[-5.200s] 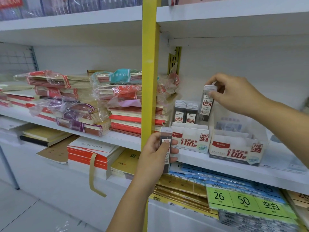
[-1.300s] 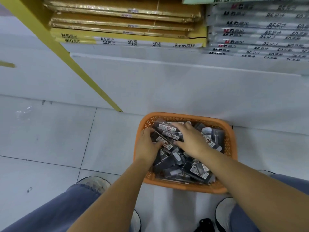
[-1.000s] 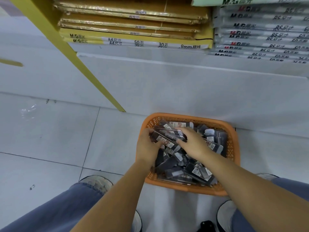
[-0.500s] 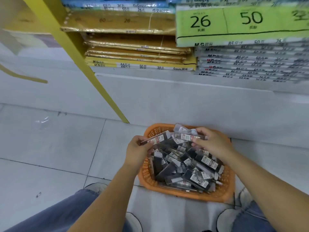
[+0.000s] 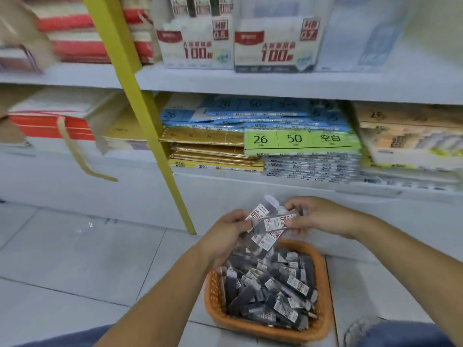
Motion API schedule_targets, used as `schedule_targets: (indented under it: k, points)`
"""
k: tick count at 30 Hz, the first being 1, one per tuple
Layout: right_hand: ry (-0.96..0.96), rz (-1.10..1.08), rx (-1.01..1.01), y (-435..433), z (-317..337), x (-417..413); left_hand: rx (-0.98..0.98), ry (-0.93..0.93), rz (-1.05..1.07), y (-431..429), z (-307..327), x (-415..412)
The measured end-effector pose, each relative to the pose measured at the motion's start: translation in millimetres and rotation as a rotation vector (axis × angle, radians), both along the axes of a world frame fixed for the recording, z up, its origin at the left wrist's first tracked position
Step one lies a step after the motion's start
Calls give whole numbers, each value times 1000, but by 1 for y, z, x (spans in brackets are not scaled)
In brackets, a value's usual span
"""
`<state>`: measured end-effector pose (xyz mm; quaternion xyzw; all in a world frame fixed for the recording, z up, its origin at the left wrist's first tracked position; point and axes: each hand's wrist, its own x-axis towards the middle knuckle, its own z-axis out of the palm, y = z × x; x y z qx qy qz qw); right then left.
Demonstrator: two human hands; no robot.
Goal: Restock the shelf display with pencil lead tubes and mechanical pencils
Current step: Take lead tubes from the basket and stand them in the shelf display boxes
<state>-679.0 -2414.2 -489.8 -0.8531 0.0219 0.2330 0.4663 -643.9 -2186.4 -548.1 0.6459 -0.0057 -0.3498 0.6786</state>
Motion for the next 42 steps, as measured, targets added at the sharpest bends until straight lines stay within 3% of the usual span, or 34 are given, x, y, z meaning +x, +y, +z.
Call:
schedule_targets:
  k: [8,15,24,32,42]
  points:
    - [-111,67,15,6,91,-3,49,-188,-185,7,100,-1]
    - [-222,16,113,21,115,7,207,-461,-284,13,130,4]
    - [-328,-115,304,45,111,30,117,-429,-109,32,130,29]
    - [-441,-208,420,64,109,44,-52,-349,-90,31,131,32]
    - [-443,-314,668,63,126,46,-98,-393,75,41,141,29]
